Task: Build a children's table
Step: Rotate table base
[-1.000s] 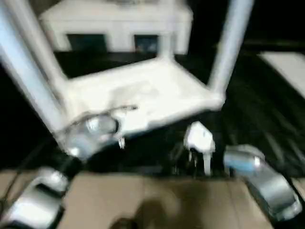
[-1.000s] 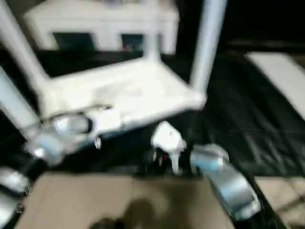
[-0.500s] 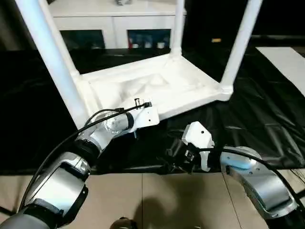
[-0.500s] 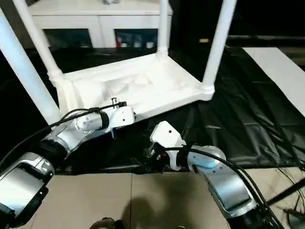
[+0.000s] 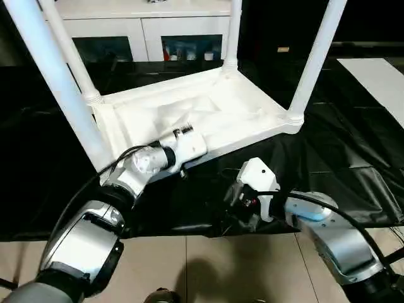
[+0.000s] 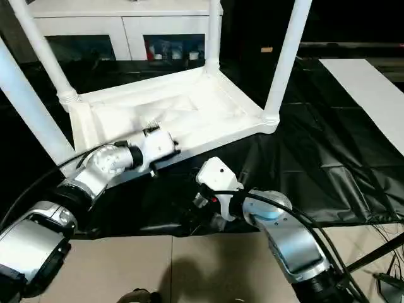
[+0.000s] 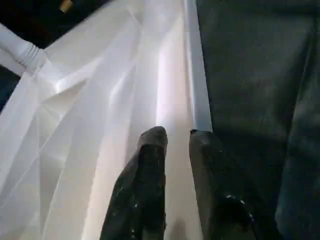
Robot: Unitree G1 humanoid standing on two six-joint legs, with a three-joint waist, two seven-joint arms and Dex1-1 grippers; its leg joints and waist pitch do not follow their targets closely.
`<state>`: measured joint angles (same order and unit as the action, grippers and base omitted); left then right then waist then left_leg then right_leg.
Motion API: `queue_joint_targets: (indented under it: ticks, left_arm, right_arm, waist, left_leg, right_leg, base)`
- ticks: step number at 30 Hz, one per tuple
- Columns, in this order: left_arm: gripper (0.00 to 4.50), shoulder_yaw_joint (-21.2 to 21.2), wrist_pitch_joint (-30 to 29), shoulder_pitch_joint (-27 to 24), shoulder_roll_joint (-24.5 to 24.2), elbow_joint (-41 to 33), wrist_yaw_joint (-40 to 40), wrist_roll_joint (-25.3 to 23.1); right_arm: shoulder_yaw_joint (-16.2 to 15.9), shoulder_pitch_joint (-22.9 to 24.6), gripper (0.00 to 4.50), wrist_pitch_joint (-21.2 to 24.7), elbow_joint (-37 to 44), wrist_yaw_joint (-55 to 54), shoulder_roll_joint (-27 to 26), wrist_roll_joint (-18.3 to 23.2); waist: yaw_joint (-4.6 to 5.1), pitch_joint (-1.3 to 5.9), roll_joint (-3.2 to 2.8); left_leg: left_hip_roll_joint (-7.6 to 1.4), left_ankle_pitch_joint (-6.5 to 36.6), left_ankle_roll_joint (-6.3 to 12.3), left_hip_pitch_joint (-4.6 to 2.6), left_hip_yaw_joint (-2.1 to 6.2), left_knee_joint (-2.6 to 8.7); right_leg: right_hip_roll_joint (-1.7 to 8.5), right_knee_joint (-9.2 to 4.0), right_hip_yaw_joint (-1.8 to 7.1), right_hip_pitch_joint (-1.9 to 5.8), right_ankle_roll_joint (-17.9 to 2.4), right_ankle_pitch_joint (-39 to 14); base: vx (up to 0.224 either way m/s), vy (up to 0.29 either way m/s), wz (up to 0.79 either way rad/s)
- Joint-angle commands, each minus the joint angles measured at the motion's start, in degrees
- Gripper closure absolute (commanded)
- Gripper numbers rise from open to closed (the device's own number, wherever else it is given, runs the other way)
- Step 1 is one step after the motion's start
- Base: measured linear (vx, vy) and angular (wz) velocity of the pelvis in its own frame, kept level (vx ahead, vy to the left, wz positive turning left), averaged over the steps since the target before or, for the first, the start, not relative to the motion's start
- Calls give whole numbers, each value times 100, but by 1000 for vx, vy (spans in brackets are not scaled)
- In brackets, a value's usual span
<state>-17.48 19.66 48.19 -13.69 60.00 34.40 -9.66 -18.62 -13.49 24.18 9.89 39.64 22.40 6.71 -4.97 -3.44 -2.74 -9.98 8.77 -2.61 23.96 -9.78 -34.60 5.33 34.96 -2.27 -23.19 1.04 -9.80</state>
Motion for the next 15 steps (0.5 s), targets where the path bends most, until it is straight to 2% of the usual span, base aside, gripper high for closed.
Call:
queue_joint_targets:
  ticks: [1, 2, 3, 4, 5, 6, 7, 8, 9, 10, 11, 12, 13, 14, 15]
  left_arm:
    - [316, 206, -191, -382, 19, -617, 490, 553]
    - [308, 231, -280, -586, -3, -987, 622, 735]
    - [290, 255, -350, -750, -21, -1273, 692, 855]
    - [284, 267, -385, -831, -30, -1415, 727, 915]
    - [278, 301, -741, -1512, -149, -2549, 907, 1336]
    - [268, 309, -792, -1603, -165, -2694, 925, 1386]
    - [255, 329, -910, -1810, -202, -3023, 966, 1496]
    - [255, 401, -1038, -2158, -277, -3476, 982, 1667]
    - [245, 515, -1109, -2555, -365, -3920, 918, 1811]
    - [238, 650, -1075, -2844, -410, -4189, 840, 1892]
    - [231, 872, -804, -3174, -411, -4360, 642, 1966]
    - [224, 991, -613, -3356, -405, -4454, 558, 1998]
    - [216, 1057, -506, -3456, -401, -4506, 511, 2015]
    - [209, 1285, -72, -3856, -371, -4750, 342, 2078]
    - [203, 1358, 57, -3980, -360, -4844, 263, 2070]
  right_arm:
    - [148, -91, 71, -128, -52, -202, -125, 57]
    - [203, -83, 71, -164, -60, -290, -183, 60]
    - [247, -74, 71, -184, -61, -350, -231, 59]
    - [268, -69, 71, -194, -61, -379, -255, 58]
    - [438, -31, 71, -221, -46, -573, -398, 89]
    - [460, -25, 71, -223, -43, -596, -416, 96]
    - [512, -11, 71, -227, -36, -648, -456, 112]
    - [592, 26, 71, -226, -3, -721, -518, 161]
    - [671, 79, 71, -222, 48, -796, -594, 226]
    - [722, 122, 71, -225, 94, -848, -648, 269]
    - [808, 179, 71, -248, 135, -931, -739, 338]
    - [846, 213, 71, -261, 155, -980, -790, 374]
    - [867, 231, 71, -268, 166, -1008, -818, 394]
    - [932, 292, 71, -298, 188, -1098, -913, 444]
    - [943, 311, 71, -302, 197, -1121, -939, 450]
  waist:
    - [3, 467, 37]
    - [2, 467, -17]
    - [8, 468, 1]
    - [28, 460, -14]
    - [20, 471, -44]
    - [13, 466, -81]
    - [67, 425, -40]
    - [72, 425, -50]
    - [44, 438, -171]
    - [112, 385, -148]
    - [139, 365, -153]
    - [167, 372, -194]
    - [167, 372, -194]
    - [206, 375, -165]
    - [247, 352, -197]
  left_leg:
    - [-254, 1669, 194, -198, 87, 444]
    - [-265, 1663, 188, -188, 94, 455]
    - [-282, 1725, 169, -198, 92, 466]
    - [-274, 1922, 119, -209, 82, 474]
    - [-293, 1981, 78, -233, 91, 477]
    - [-317, 2035, 44, -227, 107, 497]
    - [-294, 2206, 3, -195, 93, 526]
    - [-274, 2414, -60, -252, 77, 507]
    - [-282, 2515, -139, -290, 96, 501]
    - [-299, 2664, -176, -235, 108, 562]
    - [-262, 2871, -224, -227, 119, 570]
    - [-257, 3038, -275, -290, 116, 551]
    - [-257, 3038, -275, -290, 116, 551]
    - [-242, 3032, -274, -261, 134, 552]
    - [-247, 3124, -291, -247, 141, 571]
  right_leg:
    - [293, -387, 156, 213, -1385, -1009]
    - [302, -368, 158, 211, -1426, -947]
    - [299, -375, 156, 213, -1420, -956]
    - [270, -389, 156, 189, -1387, -1063]
    - [283, -366, 160, 196, -1395, -1077]
    - [312, -354, 166, 204, -1404, -1092]
    - [266, -392, 149, 189, -1305, -1367]
    - [250, -433, 159, 142, -1191, -1693]
    - [268, -416, 167, 124, -1165, -1773]
    - [251, -460, 165, 130, -1088, -1880]
    - [235, -479, 142, 144, -940, -2183]
    - [233, -519, 159, 89, -859, -2376]
    - [233, -519, 159, 89, -859, -2376]
    - [243, -547, 154, 122, -758, -2557]
    - [237, -580, 144, 117, -663, -2719]
  base:
    - [0, 0, 0]
    - [0, 0, 0]
    - [0, 0, 0]
    - [0, 0, 0]
    - [0, 0, 0]
    - [0, 0, 0]
    - [0, 0, 0]
    - [0, 0, 0]
    - [0, 0, 0]
    - [0, 0, 0]
    - [0, 0, 0]
    - [0, 0, 0]
    - [0, 0, 0]
    - [0, 0, 0]
    - [0, 0, 0]
